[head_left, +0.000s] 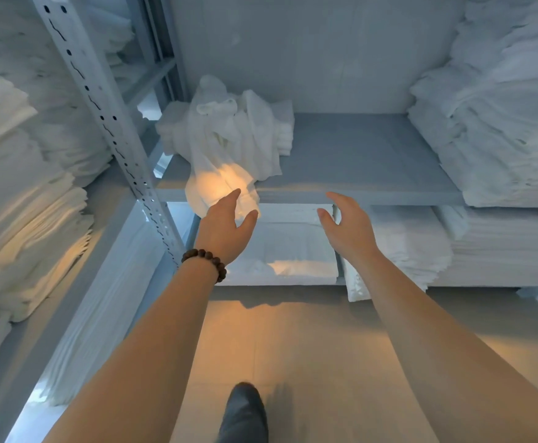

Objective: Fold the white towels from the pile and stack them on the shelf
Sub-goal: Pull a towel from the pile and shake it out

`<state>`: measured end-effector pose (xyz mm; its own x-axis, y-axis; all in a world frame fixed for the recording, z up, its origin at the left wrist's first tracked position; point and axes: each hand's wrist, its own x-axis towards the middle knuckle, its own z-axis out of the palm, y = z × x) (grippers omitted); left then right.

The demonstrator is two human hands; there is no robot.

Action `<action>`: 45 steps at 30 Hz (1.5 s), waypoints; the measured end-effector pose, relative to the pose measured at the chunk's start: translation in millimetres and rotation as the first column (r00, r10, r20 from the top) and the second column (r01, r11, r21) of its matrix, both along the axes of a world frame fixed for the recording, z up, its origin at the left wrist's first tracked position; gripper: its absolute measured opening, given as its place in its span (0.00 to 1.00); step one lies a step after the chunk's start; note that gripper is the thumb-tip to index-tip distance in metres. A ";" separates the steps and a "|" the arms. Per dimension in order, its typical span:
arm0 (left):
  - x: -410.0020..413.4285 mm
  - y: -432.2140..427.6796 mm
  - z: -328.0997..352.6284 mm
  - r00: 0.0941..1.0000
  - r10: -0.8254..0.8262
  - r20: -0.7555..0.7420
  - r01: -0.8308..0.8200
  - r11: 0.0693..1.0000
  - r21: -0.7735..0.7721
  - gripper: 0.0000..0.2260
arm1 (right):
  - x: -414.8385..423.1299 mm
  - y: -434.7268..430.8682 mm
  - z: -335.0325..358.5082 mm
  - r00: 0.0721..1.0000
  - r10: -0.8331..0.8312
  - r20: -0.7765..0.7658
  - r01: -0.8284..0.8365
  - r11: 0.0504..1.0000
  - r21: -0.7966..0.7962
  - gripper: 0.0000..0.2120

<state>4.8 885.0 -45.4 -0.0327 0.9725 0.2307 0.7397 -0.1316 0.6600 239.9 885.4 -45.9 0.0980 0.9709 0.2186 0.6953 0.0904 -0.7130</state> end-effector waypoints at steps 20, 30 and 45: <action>-58.3 270.3 -7.6 0.999 0.031 -0.033 -0.032 0.999 -0.034 0.27 | -69.2 277.6 -7.1 0.999 0.038 0.027 -0.037 0.999 -0.024 0.20; -75.6 368.5 18.3 0.998 -0.007 -0.067 0.006 1.000 -0.011 0.27 | -100.0 365.8 11.9 1.000 0.024 0.012 -0.023 0.999 -0.040 0.21; -80.8 427.2 0.8 0.995 0.071 -0.074 -0.079 0.991 -0.112 0.27 | -98.7 441.8 -4.8 0.992 0.100 0.072 -0.089 0.985 -0.147 0.21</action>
